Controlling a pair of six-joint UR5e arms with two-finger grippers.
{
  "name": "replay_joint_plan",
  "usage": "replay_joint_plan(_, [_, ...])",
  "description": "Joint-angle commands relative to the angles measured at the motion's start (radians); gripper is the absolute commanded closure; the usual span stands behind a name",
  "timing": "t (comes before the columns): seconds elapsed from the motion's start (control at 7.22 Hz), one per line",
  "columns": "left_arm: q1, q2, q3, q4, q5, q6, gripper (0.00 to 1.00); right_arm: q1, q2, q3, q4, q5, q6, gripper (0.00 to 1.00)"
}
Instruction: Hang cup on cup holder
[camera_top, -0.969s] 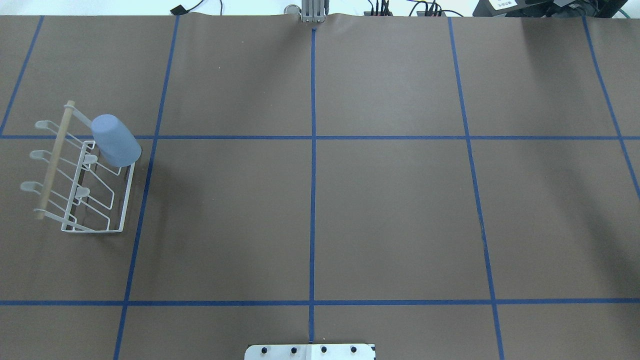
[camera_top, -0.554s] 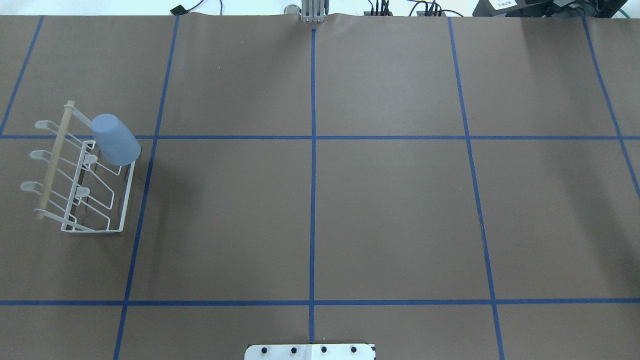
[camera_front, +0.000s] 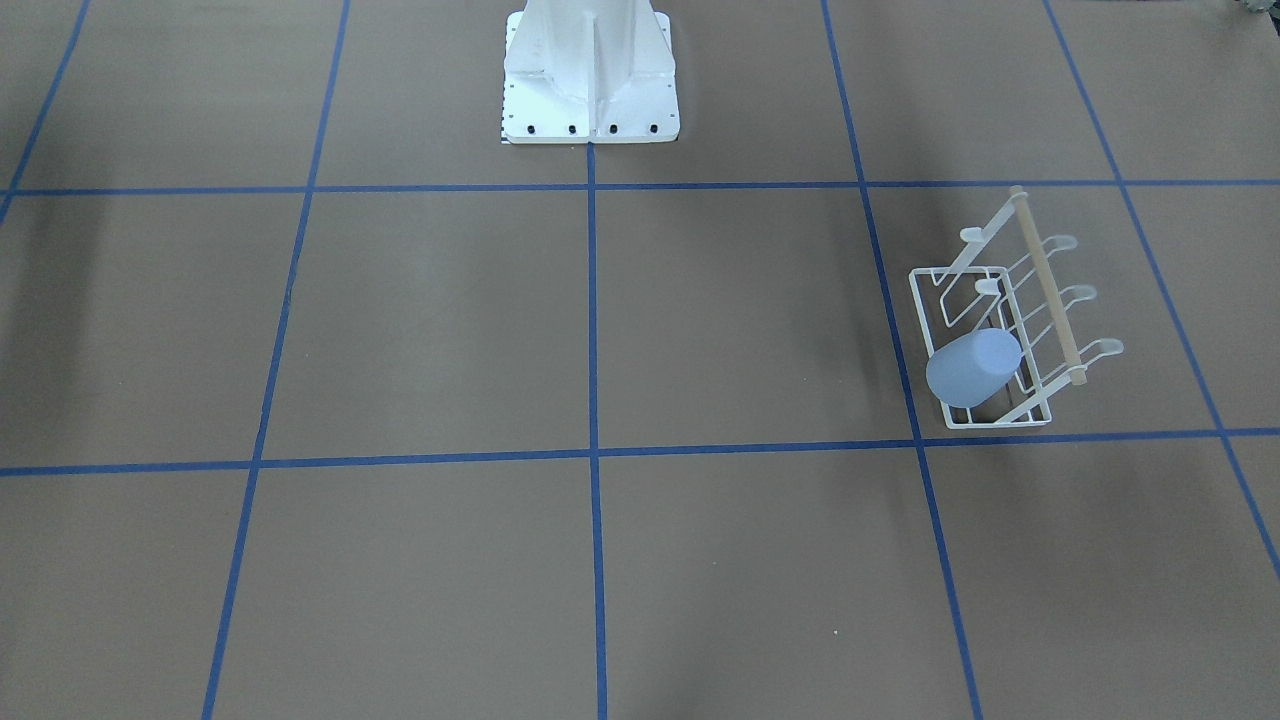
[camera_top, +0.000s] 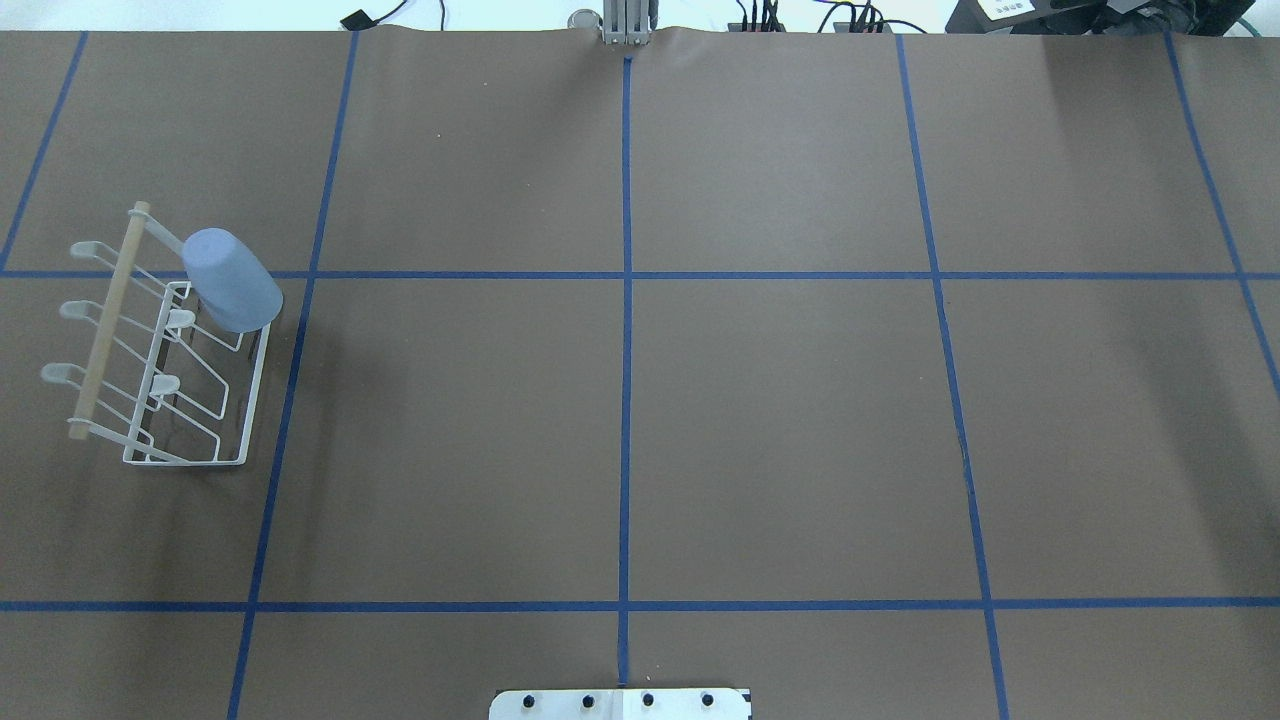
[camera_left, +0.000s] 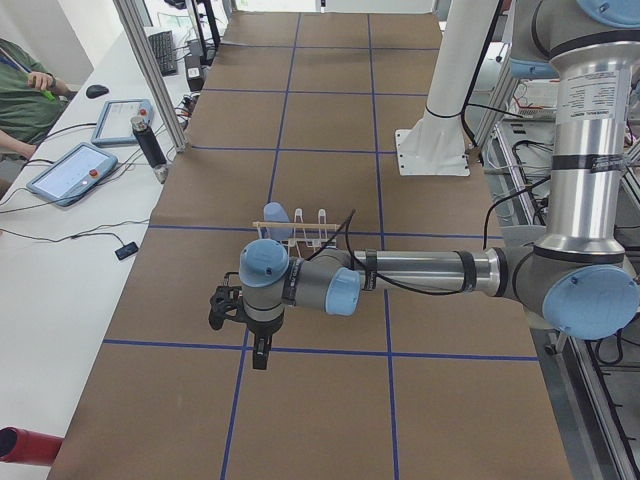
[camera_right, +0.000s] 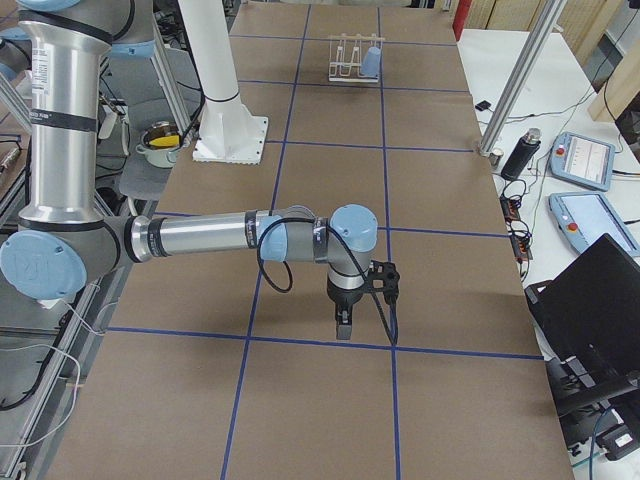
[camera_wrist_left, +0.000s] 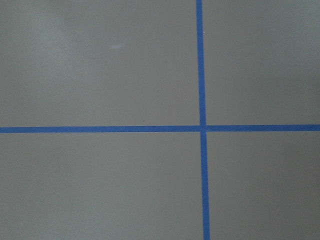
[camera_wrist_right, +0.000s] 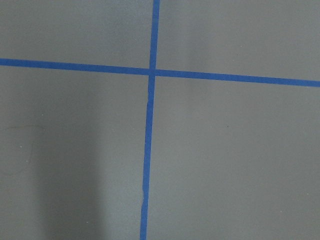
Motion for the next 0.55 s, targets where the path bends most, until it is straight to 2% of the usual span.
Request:
replay_joint_plan(0.0, [0.001,-0.029,-0.011,0.044,0.0,-0.002,0.01,0.001,-0.006,-0.003,0.0,0.029,-0.002,0.0])
replay_joint_plan(0.42, [0.006,-0.045,-0.019,0.063,0.0,-0.004,0.01,0.001,-0.006,-0.003,0.0,0.029,0.0,0.0])
